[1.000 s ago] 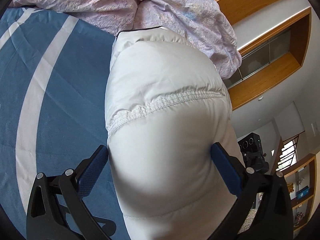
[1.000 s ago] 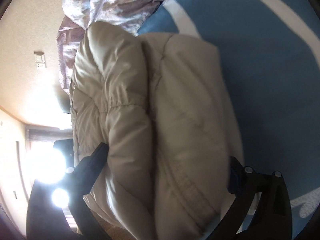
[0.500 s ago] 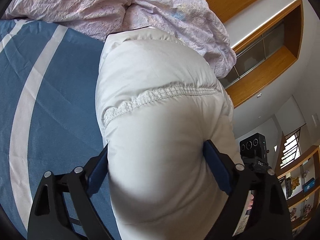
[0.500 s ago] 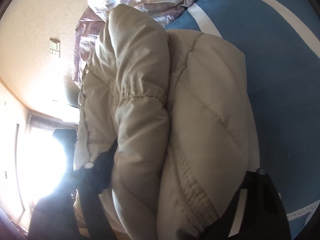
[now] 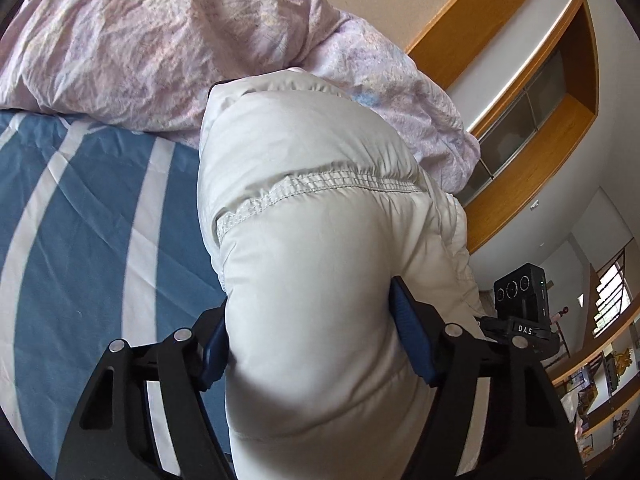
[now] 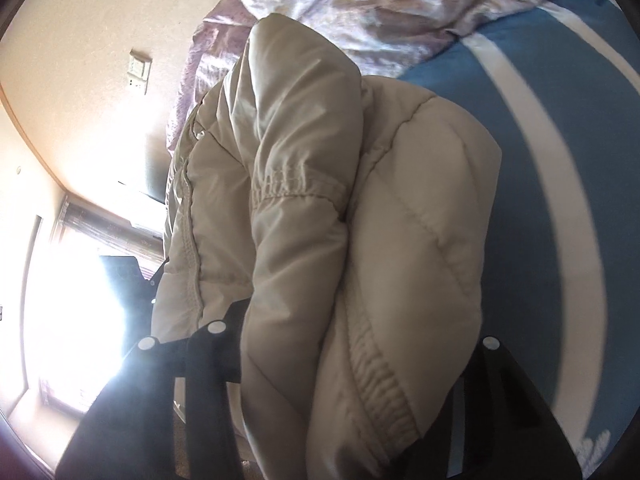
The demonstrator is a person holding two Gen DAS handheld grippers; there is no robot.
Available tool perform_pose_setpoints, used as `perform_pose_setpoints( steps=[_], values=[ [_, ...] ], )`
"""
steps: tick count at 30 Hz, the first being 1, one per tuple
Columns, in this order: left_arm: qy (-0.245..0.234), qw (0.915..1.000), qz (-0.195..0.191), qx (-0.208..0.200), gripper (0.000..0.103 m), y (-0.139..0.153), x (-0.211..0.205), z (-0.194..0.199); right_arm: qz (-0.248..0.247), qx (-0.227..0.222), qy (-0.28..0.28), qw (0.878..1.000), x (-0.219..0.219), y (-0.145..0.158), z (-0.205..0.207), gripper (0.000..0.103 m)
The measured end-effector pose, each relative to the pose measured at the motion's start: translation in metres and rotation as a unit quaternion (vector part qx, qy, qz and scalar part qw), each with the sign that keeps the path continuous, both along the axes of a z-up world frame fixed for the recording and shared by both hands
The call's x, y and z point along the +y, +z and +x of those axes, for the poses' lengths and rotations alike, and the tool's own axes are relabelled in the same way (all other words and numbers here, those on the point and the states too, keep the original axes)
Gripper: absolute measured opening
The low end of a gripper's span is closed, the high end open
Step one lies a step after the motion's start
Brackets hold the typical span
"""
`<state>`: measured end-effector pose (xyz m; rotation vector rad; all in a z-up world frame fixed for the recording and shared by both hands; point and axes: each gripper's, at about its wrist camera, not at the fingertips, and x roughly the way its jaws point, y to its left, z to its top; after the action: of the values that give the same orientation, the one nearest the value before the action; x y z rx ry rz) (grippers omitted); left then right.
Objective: Fold large clothes
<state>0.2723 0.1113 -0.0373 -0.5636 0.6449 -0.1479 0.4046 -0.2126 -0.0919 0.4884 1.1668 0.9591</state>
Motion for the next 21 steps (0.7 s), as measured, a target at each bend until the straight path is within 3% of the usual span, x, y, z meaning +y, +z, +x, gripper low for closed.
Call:
perform_pose_setpoints(
  steps=[9, 14, 21],
  values=[
    [0.047, 0.9985, 0.027, -0.001, 0.072, 0.007, 0.055, -0.006, -0.003, -0.005, 0.024, 1.000, 0.069, 0.001, 0.018, 0.047],
    [0.061, 0.9978, 0.025, 0.000, 0.072, 0.002, 0.071, -0.004, -0.016, -0.018, 0.024, 0.999, 0.082, 0.005, 0.025, 0.046],
    [0.083, 0.9945, 0.063, 0.012, 0.072, -0.008, 0.079, 0.020, -0.033, -0.039, -0.013, 0.999, 0.098, 0.003, 0.031, 0.047]
  ],
)
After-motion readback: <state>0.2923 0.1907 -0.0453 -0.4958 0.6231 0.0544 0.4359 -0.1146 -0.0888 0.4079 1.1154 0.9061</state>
